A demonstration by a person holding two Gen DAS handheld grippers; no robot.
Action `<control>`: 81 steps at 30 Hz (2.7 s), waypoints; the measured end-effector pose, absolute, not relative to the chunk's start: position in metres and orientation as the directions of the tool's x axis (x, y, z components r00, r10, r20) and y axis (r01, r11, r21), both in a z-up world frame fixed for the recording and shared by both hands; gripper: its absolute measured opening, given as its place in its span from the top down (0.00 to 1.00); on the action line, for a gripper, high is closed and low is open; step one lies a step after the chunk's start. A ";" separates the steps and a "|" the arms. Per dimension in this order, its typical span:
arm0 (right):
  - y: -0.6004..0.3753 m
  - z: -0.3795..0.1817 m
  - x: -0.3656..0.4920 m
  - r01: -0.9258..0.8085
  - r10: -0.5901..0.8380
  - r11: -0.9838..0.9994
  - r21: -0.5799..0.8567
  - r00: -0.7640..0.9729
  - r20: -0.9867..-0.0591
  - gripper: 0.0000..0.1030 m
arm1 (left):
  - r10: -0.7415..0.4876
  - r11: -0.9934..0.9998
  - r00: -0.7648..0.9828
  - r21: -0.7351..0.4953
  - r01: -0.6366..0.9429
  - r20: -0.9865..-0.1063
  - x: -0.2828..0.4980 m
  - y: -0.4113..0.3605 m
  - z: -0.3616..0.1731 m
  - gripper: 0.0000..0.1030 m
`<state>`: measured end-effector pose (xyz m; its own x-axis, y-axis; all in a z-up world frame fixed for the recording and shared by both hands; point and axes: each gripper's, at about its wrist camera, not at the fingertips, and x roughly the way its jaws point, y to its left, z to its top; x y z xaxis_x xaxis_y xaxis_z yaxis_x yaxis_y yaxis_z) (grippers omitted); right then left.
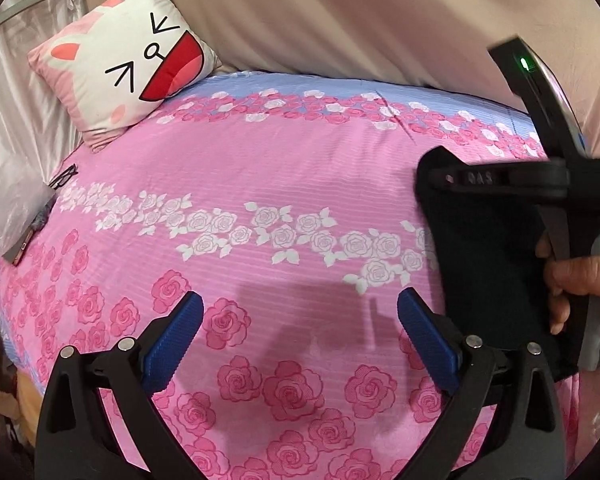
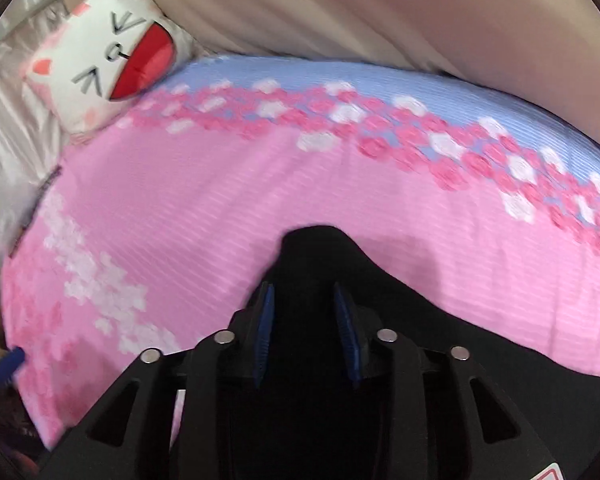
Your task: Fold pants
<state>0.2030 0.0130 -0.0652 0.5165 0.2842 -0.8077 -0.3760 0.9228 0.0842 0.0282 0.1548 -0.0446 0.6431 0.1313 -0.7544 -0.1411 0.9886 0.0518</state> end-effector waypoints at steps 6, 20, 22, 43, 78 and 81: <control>-0.099 -0.012 0.097 -0.250 0.279 0.958 0.140 0.709 -0.648 0.48 | -0.099 0.991 0.655 -0.131 0.000 -0.749 0.019 0.136 -0.039 0.05; -0.285 -0.067 -0.043 0.066 0.234 0.906 0.418 0.745 -0.625 0.45 | -0.175 0.983 0.590 -0.173 0.061 -0.788 0.024 0.072 -0.072 0.05; -0.280 -0.075 -0.033 0.039 0.279 0.896 0.443 0.727 -0.628 0.45 | -0.189 0.979 0.585 -0.196 0.051 -0.789 0.025 0.073 -0.074 0.05; -0.299 -0.081 -0.053 0.123 0.239 0.867 0.483 0.748 -0.620 0.23 | -0.156 0.986 0.611 -0.157 0.053 -0.776 0.005 0.080 -0.056 0.05; -0.294 -0.080 -0.051 0.108 0.318 0.825 0.554 0.722 -0.614 0.30 | -0.092 0.995 0.577 -0.052 0.086 -0.812 -0.019 0.067 -0.058 0.11; -0.292 -0.081 -0.037 0.106 0.302 0.844 0.525 0.716 -0.630 0.29 | -0.117 0.992 0.559 -0.067 0.109 -0.821 -0.007 0.061 -0.060 0.11</control>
